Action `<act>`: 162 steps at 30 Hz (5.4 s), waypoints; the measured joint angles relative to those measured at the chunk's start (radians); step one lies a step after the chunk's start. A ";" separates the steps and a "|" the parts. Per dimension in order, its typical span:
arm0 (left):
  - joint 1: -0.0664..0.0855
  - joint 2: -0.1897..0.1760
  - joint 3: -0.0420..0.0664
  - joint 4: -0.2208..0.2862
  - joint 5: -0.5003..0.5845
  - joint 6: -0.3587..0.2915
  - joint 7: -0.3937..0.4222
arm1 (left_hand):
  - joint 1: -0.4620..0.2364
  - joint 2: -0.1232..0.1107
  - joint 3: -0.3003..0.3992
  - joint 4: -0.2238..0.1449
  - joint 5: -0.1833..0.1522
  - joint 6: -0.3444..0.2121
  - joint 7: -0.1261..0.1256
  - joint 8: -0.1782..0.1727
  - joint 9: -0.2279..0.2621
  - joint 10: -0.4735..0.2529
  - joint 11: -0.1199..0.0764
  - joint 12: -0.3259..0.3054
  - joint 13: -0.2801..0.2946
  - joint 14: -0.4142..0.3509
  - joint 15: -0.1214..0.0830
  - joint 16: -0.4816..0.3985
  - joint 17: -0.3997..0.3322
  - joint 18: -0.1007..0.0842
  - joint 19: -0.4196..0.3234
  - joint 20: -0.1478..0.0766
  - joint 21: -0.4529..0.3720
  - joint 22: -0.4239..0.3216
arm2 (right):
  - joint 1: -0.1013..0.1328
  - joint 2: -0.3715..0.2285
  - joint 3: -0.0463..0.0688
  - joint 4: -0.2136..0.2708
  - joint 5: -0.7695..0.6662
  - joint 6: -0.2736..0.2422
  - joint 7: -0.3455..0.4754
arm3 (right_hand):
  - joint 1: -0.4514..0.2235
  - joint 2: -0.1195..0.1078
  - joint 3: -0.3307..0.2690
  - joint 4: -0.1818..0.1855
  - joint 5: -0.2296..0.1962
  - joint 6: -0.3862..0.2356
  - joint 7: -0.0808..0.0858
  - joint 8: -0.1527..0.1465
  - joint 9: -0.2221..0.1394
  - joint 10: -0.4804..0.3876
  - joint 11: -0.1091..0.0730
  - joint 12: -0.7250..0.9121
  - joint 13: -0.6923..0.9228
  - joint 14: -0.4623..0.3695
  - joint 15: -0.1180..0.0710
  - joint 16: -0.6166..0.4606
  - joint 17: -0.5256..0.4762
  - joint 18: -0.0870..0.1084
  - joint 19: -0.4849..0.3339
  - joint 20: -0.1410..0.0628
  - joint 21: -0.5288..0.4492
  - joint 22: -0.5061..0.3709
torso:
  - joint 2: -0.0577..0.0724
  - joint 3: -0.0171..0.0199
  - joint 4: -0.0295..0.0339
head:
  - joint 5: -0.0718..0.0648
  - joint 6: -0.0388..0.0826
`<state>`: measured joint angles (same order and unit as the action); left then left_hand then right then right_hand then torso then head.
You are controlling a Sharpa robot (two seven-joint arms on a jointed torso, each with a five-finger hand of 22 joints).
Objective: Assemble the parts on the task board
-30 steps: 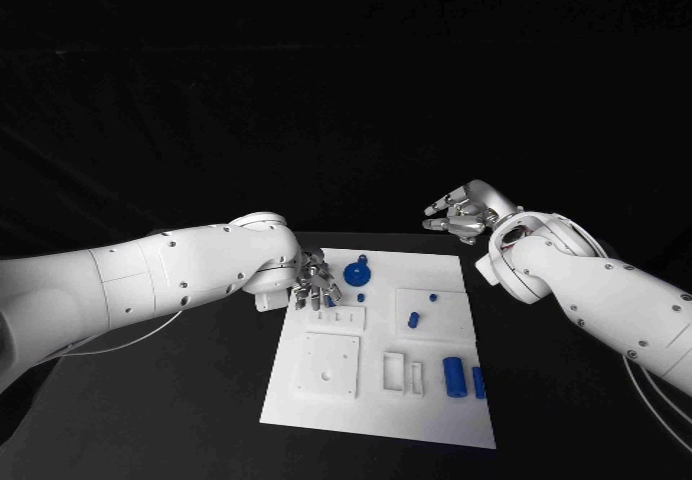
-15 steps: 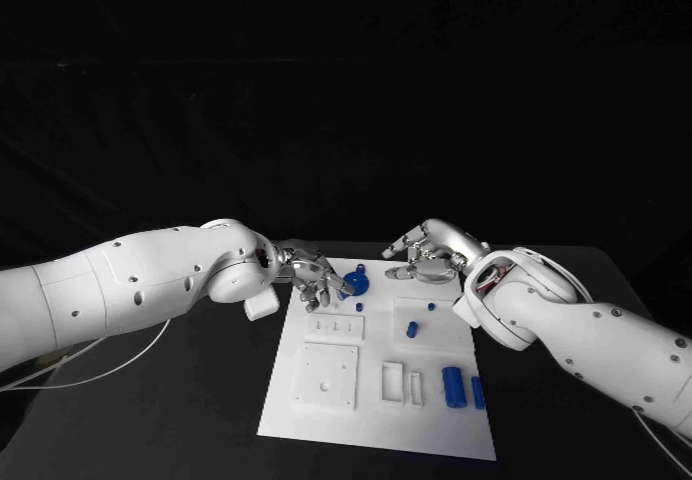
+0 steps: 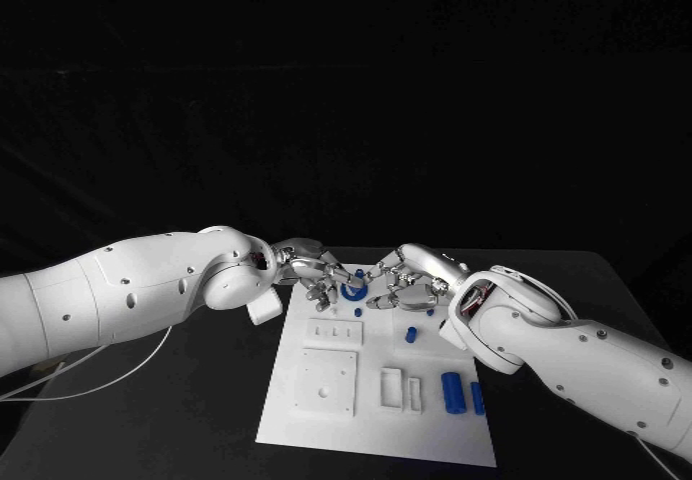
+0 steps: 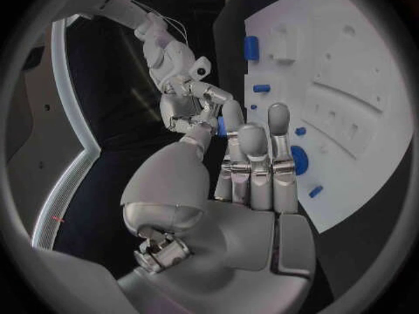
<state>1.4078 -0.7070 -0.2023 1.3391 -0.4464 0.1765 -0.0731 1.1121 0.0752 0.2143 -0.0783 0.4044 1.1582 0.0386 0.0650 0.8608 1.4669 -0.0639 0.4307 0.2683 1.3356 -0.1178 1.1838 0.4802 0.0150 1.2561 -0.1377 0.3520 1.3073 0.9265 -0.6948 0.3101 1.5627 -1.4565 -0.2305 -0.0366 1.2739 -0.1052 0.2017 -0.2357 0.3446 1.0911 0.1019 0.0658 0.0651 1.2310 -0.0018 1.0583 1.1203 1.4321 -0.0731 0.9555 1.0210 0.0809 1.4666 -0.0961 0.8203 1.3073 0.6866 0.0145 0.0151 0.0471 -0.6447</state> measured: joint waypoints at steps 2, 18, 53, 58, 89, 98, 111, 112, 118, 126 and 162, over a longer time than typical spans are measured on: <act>0.000 0.000 0.000 0.000 0.001 0.002 0.004 | 0.000 0.000 0.000 0.000 -0.001 0.000 0.000 0.000 0.000 0.001 0.001 0.000 0.000 0.000 0.000 0.001 0.000 0.000 0.000 0.000 0.000 0.000 | 0.000 0.000 0.000 0.001 -0.003 -0.004 0.001 | 0.000 0.000 0.000 0.000 0.000 0.000 0.000 0.000 0.000 0.000 0.000 0.000 0.000 0.000 0.000 0.000 0.000 -0.004 0.000 0.000 0.000 0.000 | 0.000 0.0007 0.0000 | 0.000 0.000; 0.001 -0.001 0.000 0.002 0.008 0.030 0.019 | 0.005 0.000 -0.003 0.002 -0.007 0.000 0.000 -0.001 -0.003 0.001 0.001 0.000 0.002 0.000 0.000 0.002 -0.001 0.000 0.000 0.000 0.000 0.001 | -0.003 0.004 -0.004 0.012 -0.020 -0.071 0.003 | -0.008 0.008 0.011 0.004 -0.012 0.000 0.000 0.000 -0.003 0.000 0.000 0.000 -0.002 0.000 0.000 0.000 0.001 -0.005 0.000 0.000 0.000 0.000 | 0.000 0.0026 -0.0004 | 0.002 -0.002; -0.001 0.000 -0.003 0.001 0.008 0.040 0.030 | 0.012 0.001 -0.008 0.005 -0.012 0.000 0.000 0.000 -0.004 0.005 0.005 0.000 0.005 0.000 0.000 0.008 -0.004 0.000 0.000 0.000 0.000 0.000 | -0.005 0.005 -0.009 0.019 -0.037 -0.075 0.009 | -0.009 0.017 0.037 -0.002 -0.043 0.137 -0.041 -0.005 0.002 0.017 -0.016 0.010 0.007 0.004 -0.011 0.004 0.009 -0.005 -0.004 -0.004 0.010 0.000 | 0.000 0.0023 -0.0006 | 0.004 -0.008; -0.001 0.000 -0.003 -0.002 0.008 0.035 0.033 | 0.012 0.001 -0.008 0.004 -0.012 0.000 0.000 0.000 -0.004 0.005 0.005 0.000 0.005 -0.002 -0.002 0.008 -0.005 0.000 0.000 0.000 0.000 0.000 | -0.006 0.003 -0.009 0.020 -0.039 -0.074 0.007 | -0.013 0.021 0.037 -0.002 -0.046 0.138 -0.041 -0.005 0.002 0.020 -0.020 0.010 0.010 0.004 -0.011 0.004 0.011 -0.005 0.000 -0.008 0.014 0.000 | 0.000 0.0026 -0.0005 | 0.004 -0.010; 0.001 -0.004 -0.002 0.013 -0.020 -0.003 0.021 | 0.028 -0.004 -0.007 0.001 0.006 0.001 0.001 -0.001 -0.015 0.007 0.007 -0.004 0.005 -0.001 -0.002 0.013 -0.003 0.000 0.004 -0.004 0.008 0.001 | -0.012 -0.004 -0.013 0.002 -0.044 -0.115 -0.032 | -0.024 -0.003 -0.072 0.102 -0.034 0.091 -0.034 0.001 0.003 0.005 -0.016 -0.014 -0.010 0.004 -0.011 -0.013 0.001 -0.005 0.000 -0.007 -0.015 0.000 | 0.000 0.0022 -0.0006 | 0.003 -0.009; 0.001 -0.006 -0.006 0.050 -0.040 -0.112 0.004 | 0.033 -0.009 -0.007 0.001 0.011 0.005 0.004 -0.002 -0.016 0.007 0.007 0.011 0.005 0.008 -0.010 0.017 -0.001 0.000 0.007 -0.007 0.012 0.001 | -0.014 -0.003 -0.013 0.014 -0.051 -0.116 -0.075 | 0.021 -0.026 -0.233 0.205 -0.062 0.079 -0.029 0.001 0.003 -0.005 -0.013 -0.019 -0.021 0.002 -0.008 -0.017 -0.004 -0.005 0.000 -0.007 -0.039 0.000 | 0.000 0.0026 -0.0001 | 0.004 -0.007; 0.000 -0.007 -0.012 0.082 -0.046 -0.338 -0.022 | 0.037 -0.013 -0.008 -0.001 0.040 0.008 0.008 0.002 -0.008 0.007 0.007 0.029 0.001 0.028 -0.013 0.017 -0.001 0.000 0.020 -0.012 0.019 0.000 | -0.025 0.002 -0.013 0.023 -0.069 -0.116 -0.134 | 0.031 -0.036 -0.264 0.241 -0.062 0.079 -0.029 0.001 0.004 -0.005 -0.013 -0.018 -0.023 0.002 -0.008 -0.017 -0.004 -0.005 0.000 -0.007 -0.039 0.000 | 0.000 0.0019 -0.0001 | 0.003 -0.006; 0.000 -0.007 -0.012 0.083 -0.046 -0.348 -0.023 | 0.037 -0.013 -0.008 -0.001 0.040 0.008 0.008 0.002 -0.008 0.007 0.007 0.029 0.001 0.028 -0.013 0.017 -0.001 0.000 0.020 -0.012 0.019 0.000 | -0.025 0.004 -0.013 0.022 -0.070 -0.116 -0.137 | 0.031 -0.036 -0.262 0.243 -0.062 0.079 -0.029 0.001 0.004 -0.005 -0.013 -0.018 -0.023 0.002 -0.008 -0.017 -0.003 -0.005 0.000 -0.007 -0.039 0.000 | 0.000 0.0019 -0.0001 | 0.003 -0.006; 0.000 -0.007 -0.013 0.094 -0.044 -0.384 -0.029 | 0.037 -0.013 -0.008 -0.001 0.040 0.008 0.008 0.002 -0.008 0.007 0.007 0.033 -0.003 0.030 -0.011 0.017 0.001 0.000 0.020 -0.012 0.019 0.000 | -0.029 0.014 -0.013 0.013 -0.075 -0.134 -0.166 | 0.031 -0.036 -0.224 0.264 -0.081 0.083 -0.033 0.001 0.004 -0.005 -0.013 -0.018 -0.023 0.002 -0.009 -0.017 -0.001 -0.005 0.000 -0.007 -0.039 0.000 | 0.000 0.0014 0.0006 | 0.003 -0.007; 0.000 -0.009 -0.014 0.100 -0.043 -0.393 -0.038 | 0.037 -0.013 -0.009 -0.002 0.040 0.008 0.008 0.001 -0.009 0.007 0.007 0.033 -0.004 0.030 -0.011 0.013 0.002 0.000 0.020 -0.012 0.019 0.000 | -0.030 0.021 -0.013 0.002 -0.091 -0.194 -0.225 | 0.025 -0.041 -0.204 0.278 -0.093 0.086 -0.036 0.001 0.004 -0.001 -0.016 -0.018 -0.025 0.006 -0.013 -0.017 -0.001 -0.005 0.000 -0.007 -0.039 0.000 | 0.000 0.0013 0.0006 | 0.006 -0.007; 0.000 -0.006 -0.015 0.114 -0.031 -0.391 -0.046 | 0.037 -0.013 -0.007 0.001 0.044 0.008 0.008 0.000 -0.007 0.007 0.007 0.039 -0.010 0.037 -0.010 0.008 0.007 0.000 0.020 -0.012 0.019 0.001 | -0.030 0.069 -0.012 -0.003 -0.106 -0.260 -0.286 | 0.031 -0.035 -0.148 0.289 -0.166 0.103 -0.041 0.000 0.005 0.004 -0.022 -0.014 -0.024 0.010 -0.016 -0.020 0.008 -0.005 0.000 -0.007 -0.031 0.000 | 0.000 0.0019 -0.0008 | 0.008 -0.008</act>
<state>1.4081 -0.7127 -0.2175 1.4526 -0.4779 -0.2142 -0.1192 1.1491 0.0621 0.2076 -0.0776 0.4481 1.1662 0.0463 0.0646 0.8542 1.4739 -0.0570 0.4694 0.2579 1.3726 -0.1279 1.1921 0.4868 0.0151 1.2760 -0.1501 0.3714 1.3081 0.8965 -0.6257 0.2977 1.5595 -1.5623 -0.4907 -0.3231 1.3050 -0.1403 0.0538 0.0530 0.1786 1.1937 0.0610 0.0659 0.0699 1.2352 -0.0235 1.0448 1.0965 1.4419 -0.0893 0.9351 1.0285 0.0761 1.4667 -0.1035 0.7889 1.3073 0.6867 0.0164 0.0144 0.0546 -0.6530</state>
